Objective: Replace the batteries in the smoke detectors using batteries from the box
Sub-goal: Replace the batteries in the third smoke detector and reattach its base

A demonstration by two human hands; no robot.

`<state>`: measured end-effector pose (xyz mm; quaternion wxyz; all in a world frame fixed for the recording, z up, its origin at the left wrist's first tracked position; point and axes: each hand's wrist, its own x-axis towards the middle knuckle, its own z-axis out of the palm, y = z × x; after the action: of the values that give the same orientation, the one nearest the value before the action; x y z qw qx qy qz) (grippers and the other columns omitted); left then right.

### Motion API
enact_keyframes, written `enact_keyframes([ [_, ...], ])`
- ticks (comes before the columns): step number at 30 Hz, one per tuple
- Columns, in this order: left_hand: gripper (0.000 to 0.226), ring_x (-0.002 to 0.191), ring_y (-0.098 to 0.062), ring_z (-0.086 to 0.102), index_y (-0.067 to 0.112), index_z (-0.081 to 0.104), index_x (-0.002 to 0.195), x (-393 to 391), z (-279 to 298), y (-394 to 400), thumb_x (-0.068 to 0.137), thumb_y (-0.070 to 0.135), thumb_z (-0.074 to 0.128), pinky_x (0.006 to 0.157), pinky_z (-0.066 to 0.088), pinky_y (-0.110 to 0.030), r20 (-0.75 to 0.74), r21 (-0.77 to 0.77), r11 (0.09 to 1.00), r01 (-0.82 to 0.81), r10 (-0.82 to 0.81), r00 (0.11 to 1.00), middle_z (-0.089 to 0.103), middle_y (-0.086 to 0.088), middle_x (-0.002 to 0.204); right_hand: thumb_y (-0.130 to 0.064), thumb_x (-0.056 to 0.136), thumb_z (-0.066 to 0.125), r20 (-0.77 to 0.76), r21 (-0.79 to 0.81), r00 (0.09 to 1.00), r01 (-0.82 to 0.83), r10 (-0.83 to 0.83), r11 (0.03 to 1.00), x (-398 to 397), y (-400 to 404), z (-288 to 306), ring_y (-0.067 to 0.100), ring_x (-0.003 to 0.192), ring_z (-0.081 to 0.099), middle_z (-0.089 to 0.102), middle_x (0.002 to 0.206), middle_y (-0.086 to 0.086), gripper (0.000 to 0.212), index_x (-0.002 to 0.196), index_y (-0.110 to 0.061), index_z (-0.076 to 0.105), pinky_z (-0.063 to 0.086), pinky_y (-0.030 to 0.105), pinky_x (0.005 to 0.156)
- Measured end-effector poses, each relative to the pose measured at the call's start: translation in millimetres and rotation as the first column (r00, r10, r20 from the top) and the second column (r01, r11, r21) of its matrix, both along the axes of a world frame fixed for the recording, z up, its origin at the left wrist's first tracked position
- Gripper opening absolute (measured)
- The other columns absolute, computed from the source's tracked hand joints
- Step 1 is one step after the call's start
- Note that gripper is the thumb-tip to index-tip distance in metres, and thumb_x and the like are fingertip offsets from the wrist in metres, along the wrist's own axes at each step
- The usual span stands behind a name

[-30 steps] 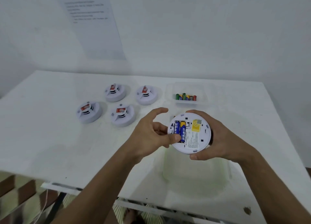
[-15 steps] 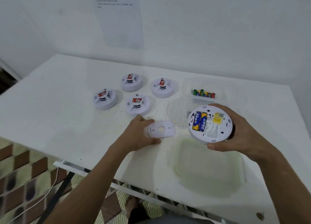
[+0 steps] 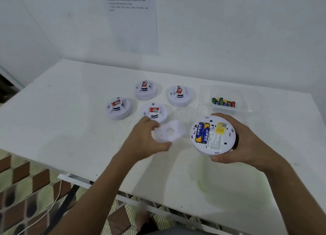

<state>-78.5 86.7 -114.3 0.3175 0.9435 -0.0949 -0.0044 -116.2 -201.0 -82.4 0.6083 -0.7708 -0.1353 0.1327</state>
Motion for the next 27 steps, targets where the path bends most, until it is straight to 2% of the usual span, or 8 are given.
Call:
enact_keyframes([
  [2,0.054,0.073,0.002,0.050,0.023,0.063,0.096,0.3,22.0,15.8,0.055,0.047,0.088,0.066,0.037,-0.006,0.153,-0.103,0.994,-0.042,0.058,0.987,0.051,0.012,0.090,-0.013,0.048,0.092,0.006,-0.011,1.000,0.004,-0.004,1.000,3.7,12.1,1.7,0.009,0.118,0.061,0.065,0.124,-0.013,0.095,0.132,-0.033,0.050,0.056,0.020,0.083],
  [4,0.056,0.074,-0.003,0.052,0.028,0.062,0.099,1.7,47.6,25.8,0.054,0.050,0.087,0.066,0.038,-0.005,0.225,-0.150,0.989,0.007,0.027,0.974,0.052,0.014,0.093,-0.010,0.050,0.092,0.016,-0.030,1.000,-0.004,0.004,1.000,8.2,27.5,4.7,0.009,0.119,0.060,0.065,0.124,-0.013,0.095,0.133,-0.033,0.050,0.056,0.022,0.086],
  [8,0.060,0.090,-0.001,0.052,0.025,0.066,0.108,2.4,78.7,32.5,0.055,0.042,0.091,0.069,0.038,-0.005,0.136,-0.129,0.957,0.259,-0.241,0.961,0.050,0.008,0.106,-0.008,0.053,0.093,0.038,-0.054,0.998,-0.041,0.043,0.998,18.7,63.6,10.6,0.014,0.116,0.063,0.065,0.125,-0.007,0.096,0.135,-0.030,0.049,0.058,0.032,0.088],
  [11,0.063,0.098,-0.001,0.051,0.025,0.066,0.113,7.3,77.5,40.0,0.057,0.041,0.091,0.072,0.039,-0.006,0.082,-0.126,0.935,0.332,-0.323,0.943,0.049,0.011,0.109,-0.007,0.054,0.093,0.051,-0.059,0.997,-0.051,0.054,0.997,26.3,88.9,15.9,0.012,0.119,0.061,0.063,0.127,-0.010,0.096,0.136,-0.029,0.049,0.057,0.030,0.086],
  [13,0.065,0.101,0.002,0.051,0.026,0.066,0.116,12.2,74.0,50.0,0.058,0.041,0.091,0.074,0.039,-0.006,0.053,-0.148,0.929,0.340,-0.336,0.941,0.047,0.014,0.111,0.000,0.055,0.093,0.056,-0.052,0.996,-0.062,0.065,0.997,30.2,103.1,18.9,0.011,0.119,0.060,0.063,0.127,-0.011,0.096,0.136,-0.028,0.049,0.057,0.029,0.086],
  [19,0.072,0.107,0.004,0.047,0.034,0.063,0.120,26.9,69.9,94.4,0.055,0.051,0.088,0.077,0.044,-0.011,-0.019,-0.131,0.935,0.330,-0.335,0.942,0.046,0.023,0.112,0.007,0.057,0.091,0.040,-0.060,0.996,-0.082,0.084,0.995,43.6,149.4,16.7,0.016,0.121,0.059,0.060,0.131,-0.005,0.096,0.137,-0.023,0.048,0.058,0.044,0.090],
  [23,0.072,0.107,-0.001,0.050,0.037,0.062,0.119,32.1,69.6,121.3,0.054,0.053,0.088,0.082,0.050,-0.021,-0.059,-0.097,0.939,0.331,-0.337,0.939,0.047,0.022,0.114,0.006,0.057,0.091,0.041,-0.053,0.997,-0.068,0.070,0.996,46.4,175.6,13.6,0.014,0.121,0.059,0.060,0.131,-0.006,0.095,0.136,-0.024,0.049,0.058,0.041,0.090],
  [27,0.070,0.107,0.002,0.050,0.039,0.062,0.117,36.4,71.9,139.7,0.054,0.055,0.087,0.083,0.045,-0.016,-0.071,-0.095,0.934,0.344,-0.351,0.934,0.047,0.022,0.116,0.003,0.056,0.092,0.040,-0.042,0.998,-0.049,0.051,0.998,47.3,193.1,11.3,0.014,0.122,0.058,0.059,0.131,-0.006,0.094,0.136,-0.025,0.050,0.058,0.041,0.090],
])
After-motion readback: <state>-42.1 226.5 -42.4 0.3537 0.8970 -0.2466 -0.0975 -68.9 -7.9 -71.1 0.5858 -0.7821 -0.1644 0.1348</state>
